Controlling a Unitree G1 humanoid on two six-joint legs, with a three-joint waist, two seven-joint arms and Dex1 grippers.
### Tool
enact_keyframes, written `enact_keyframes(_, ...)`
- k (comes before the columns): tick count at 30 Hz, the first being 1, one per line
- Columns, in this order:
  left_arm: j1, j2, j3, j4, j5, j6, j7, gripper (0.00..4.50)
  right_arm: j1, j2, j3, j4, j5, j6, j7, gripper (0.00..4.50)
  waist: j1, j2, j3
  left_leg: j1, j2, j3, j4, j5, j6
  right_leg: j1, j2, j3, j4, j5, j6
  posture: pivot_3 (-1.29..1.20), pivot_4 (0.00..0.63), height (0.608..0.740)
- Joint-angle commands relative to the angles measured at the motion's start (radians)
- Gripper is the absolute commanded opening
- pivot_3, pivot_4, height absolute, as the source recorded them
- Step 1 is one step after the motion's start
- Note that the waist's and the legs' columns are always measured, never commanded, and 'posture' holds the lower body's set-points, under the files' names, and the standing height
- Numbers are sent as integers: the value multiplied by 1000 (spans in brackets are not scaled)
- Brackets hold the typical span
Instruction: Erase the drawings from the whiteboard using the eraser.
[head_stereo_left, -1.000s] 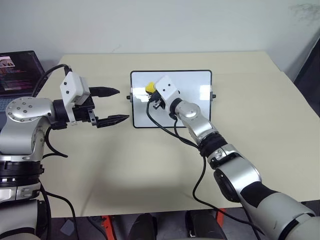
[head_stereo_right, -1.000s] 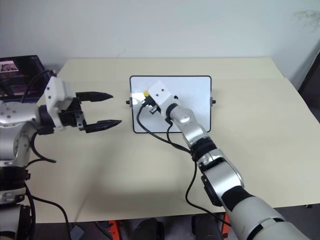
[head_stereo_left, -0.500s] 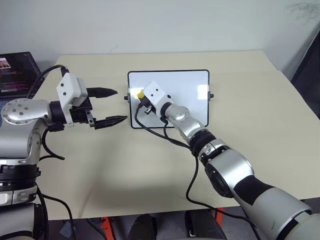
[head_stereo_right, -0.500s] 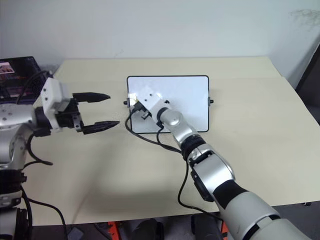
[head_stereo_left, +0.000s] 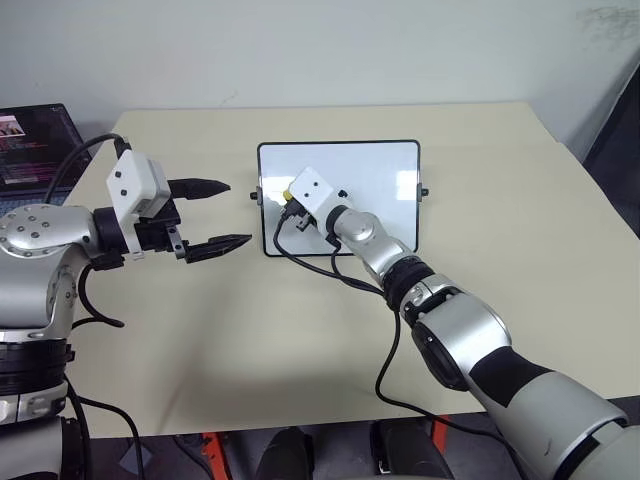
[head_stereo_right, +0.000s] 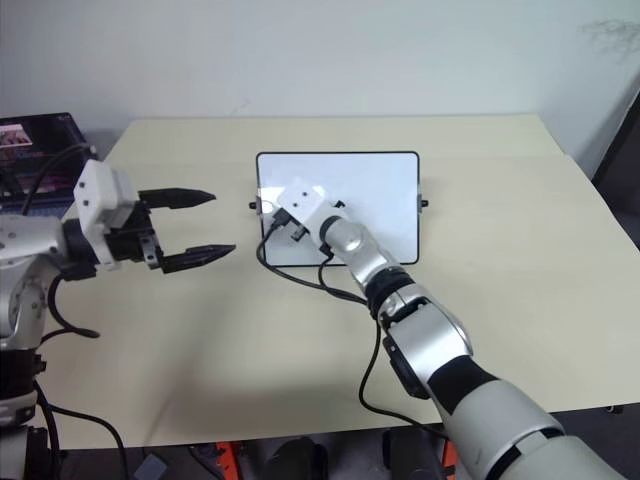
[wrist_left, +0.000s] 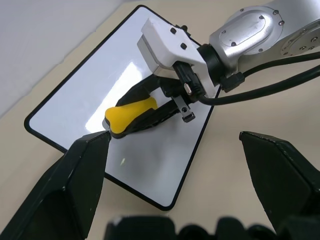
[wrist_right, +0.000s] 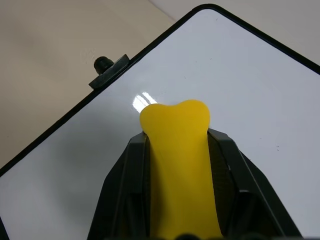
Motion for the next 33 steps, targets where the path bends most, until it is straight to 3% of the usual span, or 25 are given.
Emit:
enact_keyframes(1,-6,18,42,-18,-14,-3,17,4500,61,-64,-4,-16,-13,5,12,1239,5,0,0,0,0,0,0,0,0,1,0,0,0,0,0,0,150,740)
enact_keyframes(10,37,27,72,-25,-11,-3,39,4500,237,-175,10,-179,-16,21,85,1239,37,-2,-1,8,-1,0,1,0,1,8,-1,-1,2,0,0,0,150,740)
enact_keyframes(14,43,29,73,-26,-14,-4,42,4500,274,-189,-2,-312,7,61,121,1239,43,-1,0,21,-1,-2,-1,-1,2,22,-1,-2,-1,0,-1,0,150,740)
enact_keyframes(25,20,35,60,-8,-9,-8,33,4500,188,-66,-46,-576,111,149,130,1239,27,0,2,13,1,-1,-2,-1,2,12,3,0,-2,0,-2,0,150,740)
enact_keyframes(29,12,33,52,-12,-8,-6,33,4500,122,-15,-46,-533,114,137,105,1239,14,0,2,0,1,-1,-2,0,0,-2,2,1,0,0,-2,0,150,740)
enact_keyframes(33,12,37,56,-13,-10,-6,28,4500,78,26,-42,-449,111,112,77,1239,13,0,2,-1,2,-1,-3,1,-2,-3,2,0,-2,0,-2,0,150,740)
